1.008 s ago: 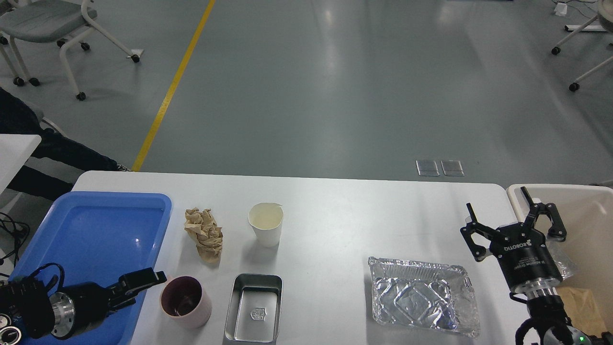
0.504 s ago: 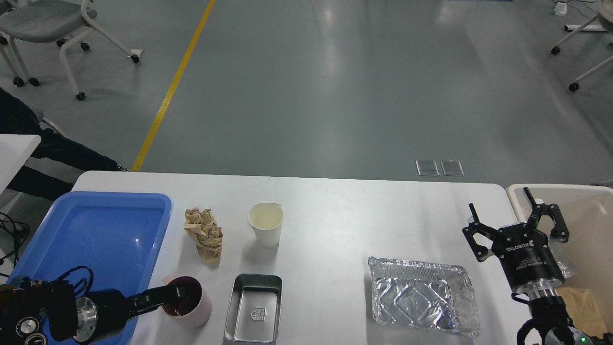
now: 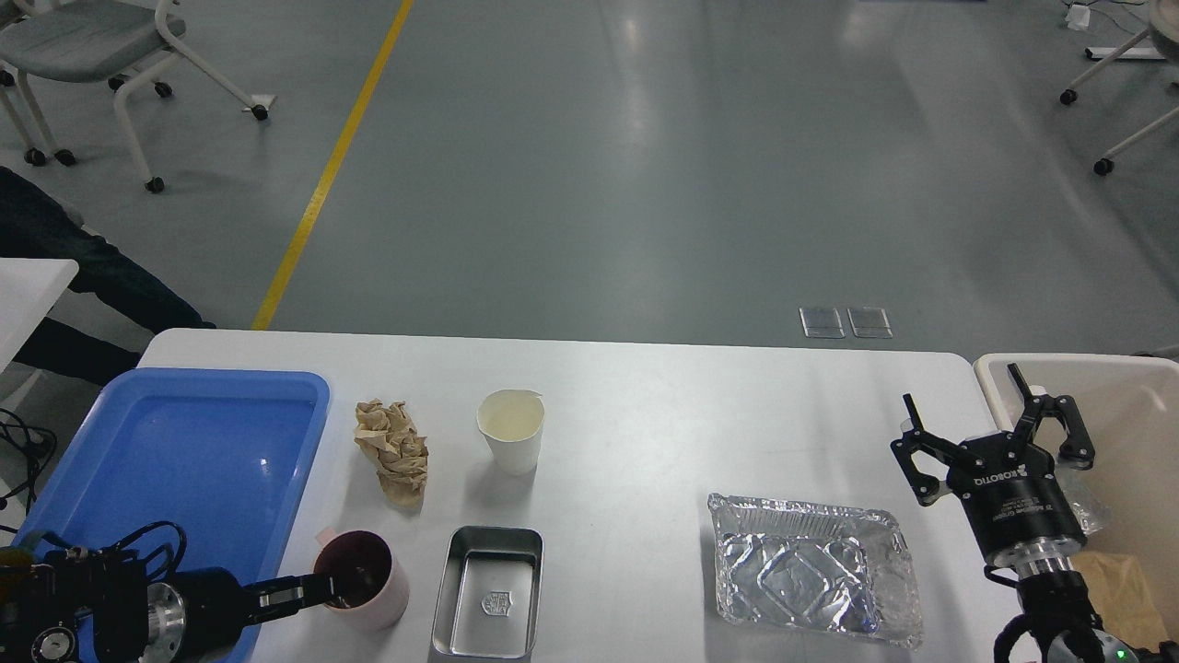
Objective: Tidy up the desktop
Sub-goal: 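Grasp the pink mug with the left gripper, then carry the pink mug with the left gripper onto the blue tray, then move the left gripper to the small steel box, then grasp the steel box rim with the left gripper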
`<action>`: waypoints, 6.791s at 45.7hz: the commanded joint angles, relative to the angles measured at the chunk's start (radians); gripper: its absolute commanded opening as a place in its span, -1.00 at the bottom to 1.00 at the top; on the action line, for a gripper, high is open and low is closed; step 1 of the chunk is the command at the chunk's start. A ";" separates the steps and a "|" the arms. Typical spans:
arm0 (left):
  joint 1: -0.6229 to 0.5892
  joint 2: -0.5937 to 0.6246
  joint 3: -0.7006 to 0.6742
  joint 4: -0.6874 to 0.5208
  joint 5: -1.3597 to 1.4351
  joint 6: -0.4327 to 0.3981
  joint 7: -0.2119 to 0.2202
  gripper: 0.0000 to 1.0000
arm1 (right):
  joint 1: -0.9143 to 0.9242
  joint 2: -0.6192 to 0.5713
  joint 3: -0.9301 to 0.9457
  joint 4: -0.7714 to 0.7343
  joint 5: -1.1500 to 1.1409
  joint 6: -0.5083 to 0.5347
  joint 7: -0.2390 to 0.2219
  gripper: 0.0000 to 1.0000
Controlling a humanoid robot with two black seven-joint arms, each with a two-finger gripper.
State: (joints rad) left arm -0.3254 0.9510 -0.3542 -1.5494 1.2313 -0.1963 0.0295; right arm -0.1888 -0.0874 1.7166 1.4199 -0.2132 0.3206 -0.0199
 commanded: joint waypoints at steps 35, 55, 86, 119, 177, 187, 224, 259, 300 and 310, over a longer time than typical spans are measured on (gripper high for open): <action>-0.127 0.267 -0.032 -0.110 -0.019 -0.089 -0.045 -1.00 | 0.012 0.000 -0.002 -0.044 0.000 0.000 0.000 1.00; -0.190 0.560 -0.057 -0.113 -0.072 -0.138 -0.066 -1.00 | 0.012 0.001 -0.003 -0.042 0.000 0.000 0.000 1.00; -0.179 0.341 0.147 0.147 -0.056 -0.014 -0.066 -1.00 | 0.012 0.000 -0.008 -0.042 -0.041 0.000 0.000 1.00; -0.112 0.259 0.182 0.203 -0.007 0.097 -0.068 -0.08 | 0.014 0.006 -0.006 -0.042 -0.043 0.000 0.000 1.00; -0.138 0.370 -0.151 -0.005 -0.190 0.296 -0.100 0.93 | 0.034 0.008 -0.009 -0.041 -0.094 0.000 0.000 1.00; -0.138 0.342 -0.149 -0.021 -0.191 0.281 -0.091 0.93 | 0.035 0.006 -0.009 -0.039 -0.094 -0.002 0.000 1.00; -0.213 0.195 -0.138 -0.017 -0.197 0.207 -0.091 0.93 | 0.034 0.006 -0.009 -0.042 -0.094 -0.002 0.000 1.00; -0.230 -0.238 0.216 0.163 -0.145 0.149 0.032 0.93 | 0.048 0.009 -0.006 -0.067 -0.095 -0.002 0.000 1.00; -0.360 -0.397 0.443 0.262 -0.127 0.153 0.058 -0.52 | 0.065 0.008 -0.008 -0.068 -0.095 -0.002 0.000 1.00; -0.360 -0.399 0.446 0.262 -0.127 0.152 0.050 -0.82 | 0.065 0.008 -0.008 -0.068 -0.107 -0.002 0.000 1.00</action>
State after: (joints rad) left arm -0.6869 0.5560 0.0901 -1.2877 1.1048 -0.0423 0.0858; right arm -0.1245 -0.0798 1.7089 1.3514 -0.3137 0.3191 -0.0199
